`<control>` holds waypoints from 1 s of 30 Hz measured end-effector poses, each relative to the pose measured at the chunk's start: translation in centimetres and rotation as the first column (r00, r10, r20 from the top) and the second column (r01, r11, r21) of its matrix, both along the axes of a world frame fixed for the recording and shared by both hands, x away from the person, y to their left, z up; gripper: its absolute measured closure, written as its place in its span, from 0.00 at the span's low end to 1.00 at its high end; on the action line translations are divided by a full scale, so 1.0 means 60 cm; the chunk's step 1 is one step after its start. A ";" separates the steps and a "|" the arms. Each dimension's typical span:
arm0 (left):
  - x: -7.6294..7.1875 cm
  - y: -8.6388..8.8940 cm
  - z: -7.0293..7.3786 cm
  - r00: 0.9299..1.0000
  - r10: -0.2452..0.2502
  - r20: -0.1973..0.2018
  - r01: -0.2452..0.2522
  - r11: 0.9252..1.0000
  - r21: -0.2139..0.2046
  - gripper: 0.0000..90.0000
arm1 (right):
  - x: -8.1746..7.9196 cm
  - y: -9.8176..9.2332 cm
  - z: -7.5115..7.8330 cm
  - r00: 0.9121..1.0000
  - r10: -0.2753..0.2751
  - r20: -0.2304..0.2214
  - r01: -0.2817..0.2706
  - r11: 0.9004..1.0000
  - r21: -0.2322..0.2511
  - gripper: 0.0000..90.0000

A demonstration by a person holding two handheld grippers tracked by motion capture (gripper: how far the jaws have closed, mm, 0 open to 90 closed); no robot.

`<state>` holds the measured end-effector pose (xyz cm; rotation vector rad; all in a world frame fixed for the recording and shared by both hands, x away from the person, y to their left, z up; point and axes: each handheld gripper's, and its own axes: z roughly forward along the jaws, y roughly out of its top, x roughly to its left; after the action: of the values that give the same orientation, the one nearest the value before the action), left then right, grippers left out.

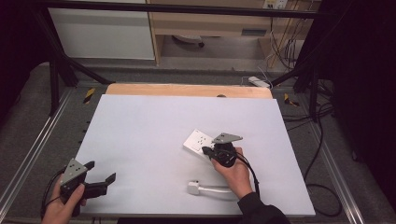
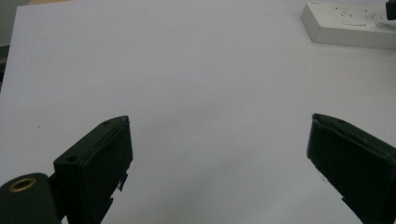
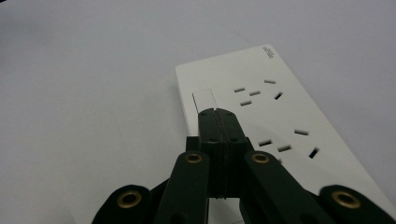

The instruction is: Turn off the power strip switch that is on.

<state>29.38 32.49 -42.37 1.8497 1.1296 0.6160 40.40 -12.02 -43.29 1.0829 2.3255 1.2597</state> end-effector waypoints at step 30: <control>0.000 -0.001 -0.001 1.000 -0.001 -0.003 0.001 1.000 0.003 0.08 | 0.001 0.006 -0.007 1.000 0.001 0.004 -0.001 1.000 -0.032 1.00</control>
<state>29.38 32.41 -42.41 1.8542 1.1297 0.6151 40.44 -11.64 -43.71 1.0685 2.3347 1.2201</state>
